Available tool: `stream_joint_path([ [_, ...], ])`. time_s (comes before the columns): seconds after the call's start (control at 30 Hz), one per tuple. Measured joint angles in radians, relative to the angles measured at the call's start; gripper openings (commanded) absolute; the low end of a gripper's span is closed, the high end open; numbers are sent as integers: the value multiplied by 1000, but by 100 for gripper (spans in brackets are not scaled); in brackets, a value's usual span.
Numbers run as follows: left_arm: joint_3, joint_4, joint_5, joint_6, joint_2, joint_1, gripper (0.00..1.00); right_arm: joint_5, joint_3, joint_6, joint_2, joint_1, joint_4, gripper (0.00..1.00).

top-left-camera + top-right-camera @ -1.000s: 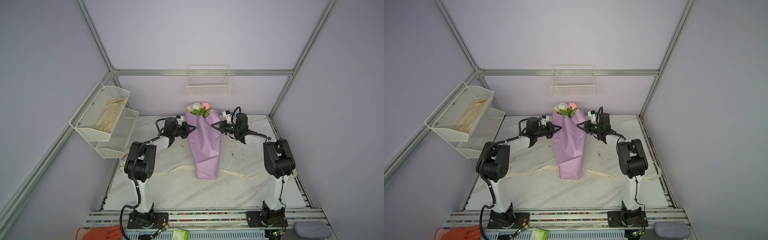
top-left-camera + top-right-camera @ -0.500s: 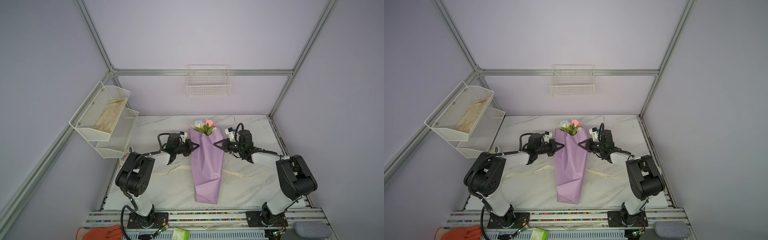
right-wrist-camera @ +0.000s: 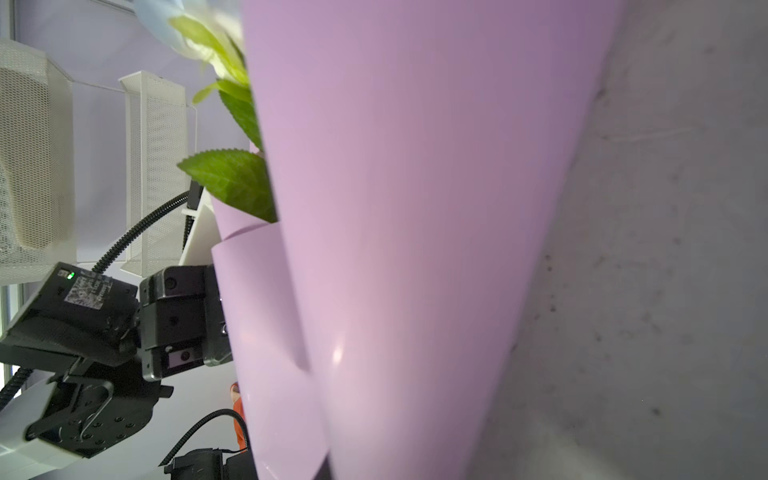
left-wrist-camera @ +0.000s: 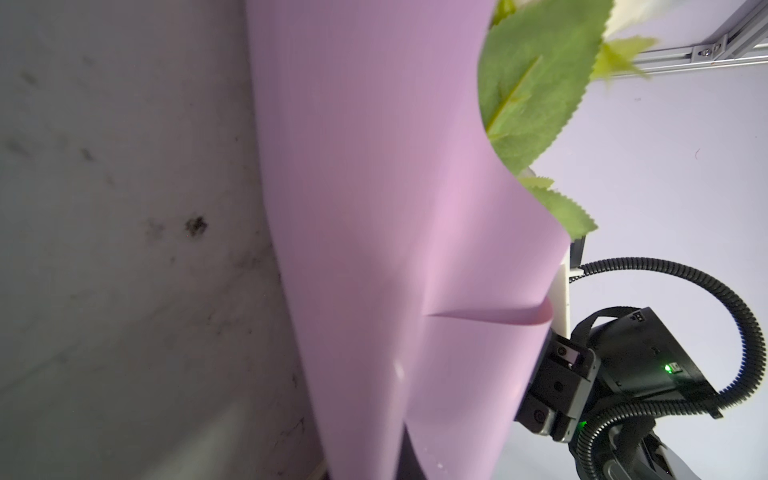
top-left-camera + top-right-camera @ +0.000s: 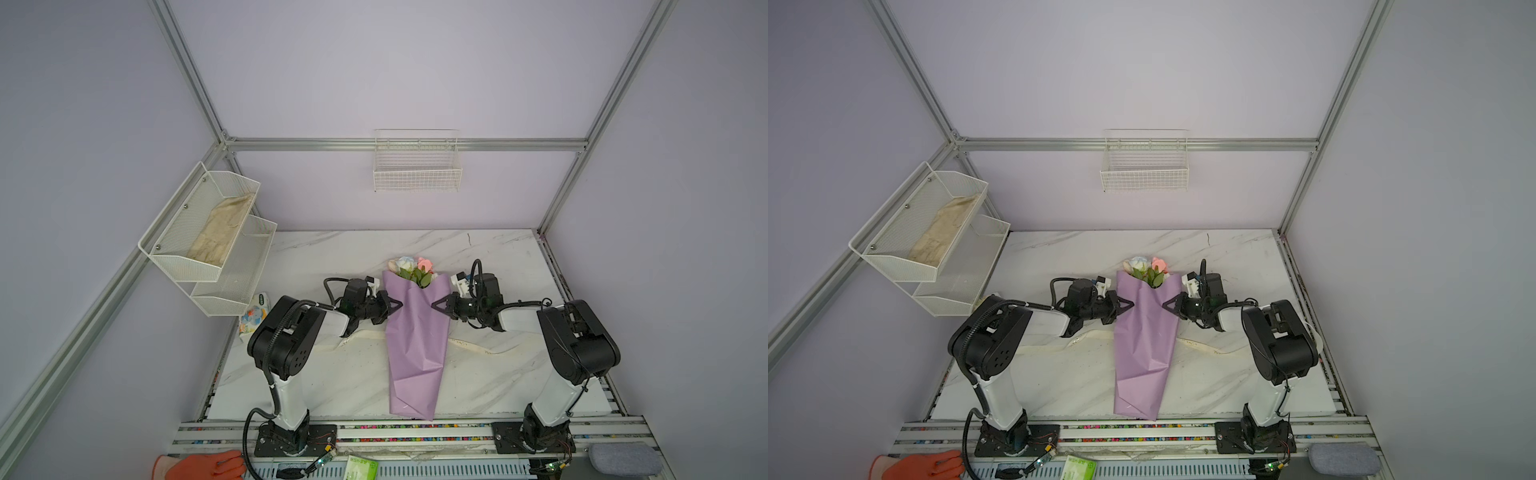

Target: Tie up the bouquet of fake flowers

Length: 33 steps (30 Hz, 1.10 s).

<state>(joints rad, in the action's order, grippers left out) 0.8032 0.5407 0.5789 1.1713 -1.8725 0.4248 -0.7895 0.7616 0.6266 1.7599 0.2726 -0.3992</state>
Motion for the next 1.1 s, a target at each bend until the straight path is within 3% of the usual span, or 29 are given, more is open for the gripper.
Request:
stream_joint_path([
  [0.57,36,2,-29,13,-56,12,0,-43,114,-87,109,-68,80,18],
  [0.7,58,-27,-35,9,-85,8,4,-24,132,-101,129,-72,107,19],
  [0.87,58,-99,-49,-31,-84,7,25,11,132,-117,129,-72,156,35],
  [0.97,61,-142,-58,-60,-50,6,43,31,135,-129,117,-72,204,53],
  [1.1,61,-252,-92,-111,15,0,59,108,148,-143,38,-72,298,67],
])
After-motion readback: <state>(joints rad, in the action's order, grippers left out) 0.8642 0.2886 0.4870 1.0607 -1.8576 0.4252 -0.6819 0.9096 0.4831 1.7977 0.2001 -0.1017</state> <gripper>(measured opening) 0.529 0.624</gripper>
